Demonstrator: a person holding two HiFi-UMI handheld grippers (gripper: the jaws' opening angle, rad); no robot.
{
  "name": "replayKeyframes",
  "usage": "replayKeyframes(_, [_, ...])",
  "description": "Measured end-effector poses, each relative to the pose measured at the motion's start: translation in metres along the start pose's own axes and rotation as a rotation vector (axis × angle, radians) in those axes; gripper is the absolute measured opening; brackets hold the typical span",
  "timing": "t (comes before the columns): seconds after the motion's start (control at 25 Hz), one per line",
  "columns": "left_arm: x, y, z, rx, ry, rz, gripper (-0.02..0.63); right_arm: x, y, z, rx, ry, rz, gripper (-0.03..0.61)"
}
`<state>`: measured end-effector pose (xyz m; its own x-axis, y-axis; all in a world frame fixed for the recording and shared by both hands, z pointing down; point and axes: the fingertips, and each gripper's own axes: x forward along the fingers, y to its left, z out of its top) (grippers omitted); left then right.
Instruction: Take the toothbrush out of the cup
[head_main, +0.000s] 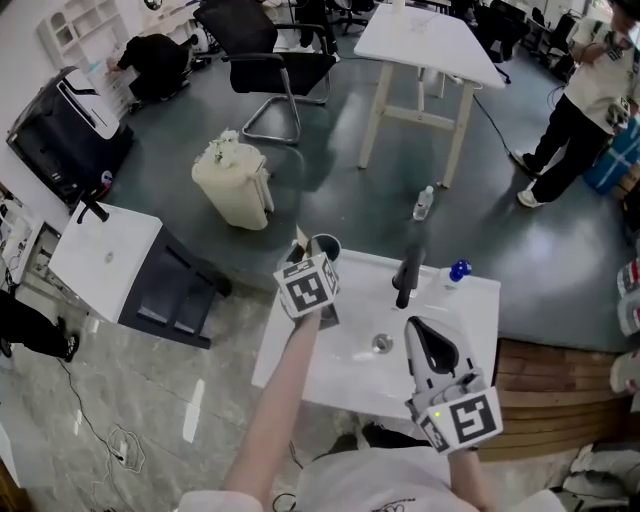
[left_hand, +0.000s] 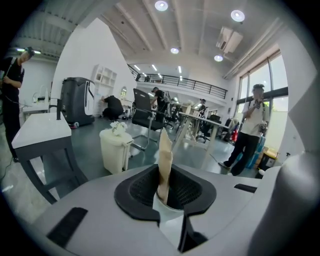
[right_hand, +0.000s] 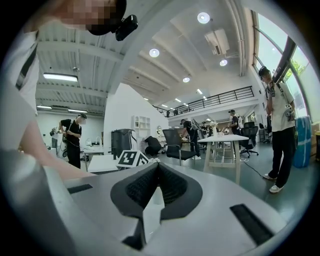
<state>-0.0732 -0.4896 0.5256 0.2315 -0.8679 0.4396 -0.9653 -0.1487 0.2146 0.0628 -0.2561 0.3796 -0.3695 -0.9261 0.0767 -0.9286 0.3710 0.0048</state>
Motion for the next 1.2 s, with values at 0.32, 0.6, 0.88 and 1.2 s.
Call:
replayKeyframes(0.32, [0.001,0.000,0.001,0.024,-0.006,0.014,0.041,0.000,0.000,-0.001,-0.004,0.009,-0.001,0.011])
replayKeyframes(0.6, [-0.012,-0.003,0.016,0.021,-0.043,0.014,0.038,0.007,0.002,0.006,-0.034,-0.018,0.031,0.011])
replayKeyframes(0.88, [-0.062,-0.018,0.059,0.012,-0.143,-0.006,0.035,0.014,0.010,0.030,-0.109,-0.089,0.082,0.011])
replayKeyframes(1.2, [-0.174,-0.032,0.125,0.118,-0.410,0.015,0.035,0.012,0.022,0.050,-0.114,-0.136,0.120,0.011])
